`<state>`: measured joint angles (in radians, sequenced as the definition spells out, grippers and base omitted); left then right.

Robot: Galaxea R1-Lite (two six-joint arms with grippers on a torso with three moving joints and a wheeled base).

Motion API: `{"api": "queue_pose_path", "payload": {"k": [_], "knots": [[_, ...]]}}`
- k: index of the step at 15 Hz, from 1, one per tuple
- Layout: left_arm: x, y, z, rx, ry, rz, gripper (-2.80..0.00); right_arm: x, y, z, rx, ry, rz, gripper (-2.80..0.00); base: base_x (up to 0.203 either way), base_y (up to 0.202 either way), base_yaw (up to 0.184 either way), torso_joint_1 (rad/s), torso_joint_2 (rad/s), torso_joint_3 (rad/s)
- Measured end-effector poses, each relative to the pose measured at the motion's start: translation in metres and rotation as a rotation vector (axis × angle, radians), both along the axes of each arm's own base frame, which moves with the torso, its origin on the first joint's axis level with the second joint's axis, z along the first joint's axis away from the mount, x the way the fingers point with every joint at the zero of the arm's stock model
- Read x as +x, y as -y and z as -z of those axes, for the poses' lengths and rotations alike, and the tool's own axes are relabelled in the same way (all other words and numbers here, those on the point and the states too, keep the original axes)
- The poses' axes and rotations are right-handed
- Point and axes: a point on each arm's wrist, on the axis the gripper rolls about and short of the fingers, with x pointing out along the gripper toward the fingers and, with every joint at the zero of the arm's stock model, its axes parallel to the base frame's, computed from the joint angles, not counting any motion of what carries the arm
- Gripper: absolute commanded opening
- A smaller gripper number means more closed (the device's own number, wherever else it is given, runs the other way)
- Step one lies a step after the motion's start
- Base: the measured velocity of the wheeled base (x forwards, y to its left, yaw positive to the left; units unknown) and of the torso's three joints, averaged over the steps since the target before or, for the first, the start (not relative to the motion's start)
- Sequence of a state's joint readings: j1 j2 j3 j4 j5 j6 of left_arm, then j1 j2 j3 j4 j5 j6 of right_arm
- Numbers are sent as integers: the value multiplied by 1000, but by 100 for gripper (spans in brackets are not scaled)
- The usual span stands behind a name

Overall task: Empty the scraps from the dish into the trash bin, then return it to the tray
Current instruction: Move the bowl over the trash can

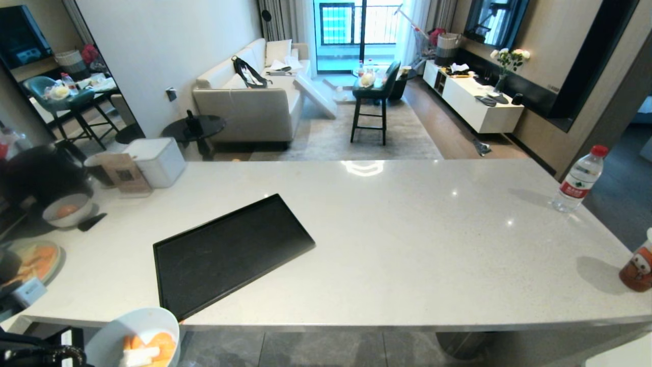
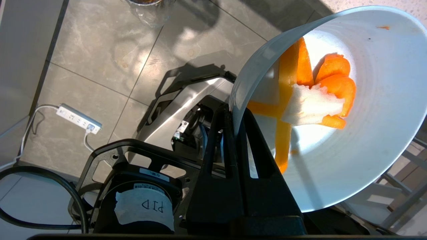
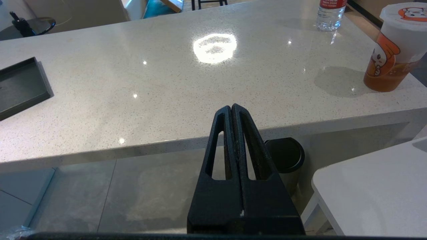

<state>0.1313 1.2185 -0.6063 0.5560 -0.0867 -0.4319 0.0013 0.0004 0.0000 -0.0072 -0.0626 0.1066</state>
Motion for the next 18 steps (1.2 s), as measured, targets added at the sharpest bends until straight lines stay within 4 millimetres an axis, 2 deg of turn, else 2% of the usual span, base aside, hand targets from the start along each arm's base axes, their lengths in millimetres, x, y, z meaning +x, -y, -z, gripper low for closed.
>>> {"api": "queue_pose_path", "payload": {"k": [18], "knots": [[-7, 1, 4, -1, -6, 3, -280, 0, 0, 0, 1, 0, 0, -280, 0, 0, 0, -119, 288, 165]]}}
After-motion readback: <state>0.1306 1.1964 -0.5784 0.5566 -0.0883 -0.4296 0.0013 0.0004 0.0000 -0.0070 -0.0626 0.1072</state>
